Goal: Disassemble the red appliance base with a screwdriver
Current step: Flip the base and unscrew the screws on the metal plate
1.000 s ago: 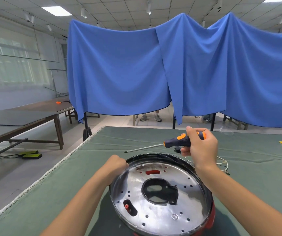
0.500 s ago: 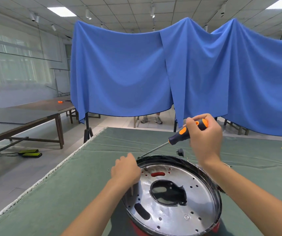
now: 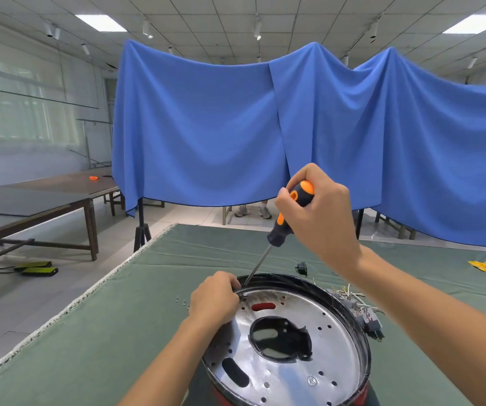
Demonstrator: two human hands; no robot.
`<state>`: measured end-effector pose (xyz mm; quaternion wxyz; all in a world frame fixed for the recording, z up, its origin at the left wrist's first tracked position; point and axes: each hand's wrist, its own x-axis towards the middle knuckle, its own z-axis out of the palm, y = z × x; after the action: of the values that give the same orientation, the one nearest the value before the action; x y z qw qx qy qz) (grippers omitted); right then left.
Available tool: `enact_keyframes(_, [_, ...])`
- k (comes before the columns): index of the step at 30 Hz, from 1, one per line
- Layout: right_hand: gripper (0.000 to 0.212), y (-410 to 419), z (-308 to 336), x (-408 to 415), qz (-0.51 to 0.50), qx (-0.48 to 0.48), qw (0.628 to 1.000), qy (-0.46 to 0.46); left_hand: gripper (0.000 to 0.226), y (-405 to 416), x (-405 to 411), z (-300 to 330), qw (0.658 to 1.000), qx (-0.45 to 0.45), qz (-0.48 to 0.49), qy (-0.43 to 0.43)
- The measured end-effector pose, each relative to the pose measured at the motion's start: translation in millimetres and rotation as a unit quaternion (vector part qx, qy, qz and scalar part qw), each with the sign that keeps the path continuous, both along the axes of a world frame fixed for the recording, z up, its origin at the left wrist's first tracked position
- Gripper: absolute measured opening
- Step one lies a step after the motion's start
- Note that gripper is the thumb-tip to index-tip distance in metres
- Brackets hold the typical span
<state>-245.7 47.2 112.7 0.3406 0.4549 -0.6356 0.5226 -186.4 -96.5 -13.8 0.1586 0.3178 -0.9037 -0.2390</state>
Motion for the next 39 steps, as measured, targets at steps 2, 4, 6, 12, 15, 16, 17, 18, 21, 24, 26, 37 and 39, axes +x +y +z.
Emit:
enact_keyframes(2, [0.013, -3, -3, -2, -0.002, 0.004, 1.0, 0.002, 0.037, 1, 1, -1, 1.0, -0.012, 0.005, -0.006])
enact_keyframes(4, [0.015, -5, -6, -5, -0.006, 0.01, 1.0, 0.004, 0.037, 2, 1, 0, 1.0, -0.018, 0.009, -0.014])
enact_keyframes(6, [0.016, -6, -8, -7, -0.01, 0.015, 1.0, 0.004, 0.037, 2, 0, 0, 0.999, -0.022, 0.01, -0.023])
enact_keyframes(12, [0.013, -4, -9, -11, -0.003, 0.013, 1.0, -0.01, 0.031, 2, -1, -2, 0.999, -0.032, 0.004, -0.036])
enact_keyframes(15, [0.014, -3, -10, -10, -0.01, 0.006, 1.0, -0.003, 0.038, 2, -2, -3, 0.999, -0.038, 0.006, -0.035])
enact_keyframes(16, [0.014, -3, -10, -9, -0.011, 0.005, 1.0, -0.002, 0.039, 2, -2, -3, 0.999, -0.039, 0.006, -0.035])
enact_keyframes(17, [0.015, -3, -9, -9, -0.012, 0.004, 1.0, -0.003, 0.038, 2, -2, -3, 0.999, -0.04, 0.006, -0.035])
enact_keyframes(18, [0.015, -4, -9, -8, -0.01, 0.005, 1.0, -0.005, 0.038, 3, -2, -3, 0.999, -0.041, 0.007, -0.034])
enact_keyframes(21, [0.015, -5, -8, -9, -0.006, 0.007, 1.0, -0.008, 0.038, 3, -1, -4, 0.999, -0.042, 0.006, -0.033])
enact_keyframes(24, [0.014, -5, -10, -11, -0.006, 0.004, 1.0, -0.011, 0.038, 4, -1, -4, 0.999, -0.042, 0.005, -0.033])
enact_keyframes(26, [0.014, -5, -11, -13, -0.007, 0.008, 1.0, -0.017, 0.038, 3, -1, -4, 0.999, -0.044, 0.003, -0.032])
enact_keyframes(37, [0.013, -3, -12, -20, 0.009, -0.014, 0.999, -0.031, 0.038, 3, -2, -5, 0.998, -0.051, 0.0, -0.027])
enact_keyframes(39, [0.013, -4, -11, -19, 0.003, -0.011, 1.0, -0.026, 0.038, 2, -2, -5, 0.998, -0.05, 0.0, -0.027])
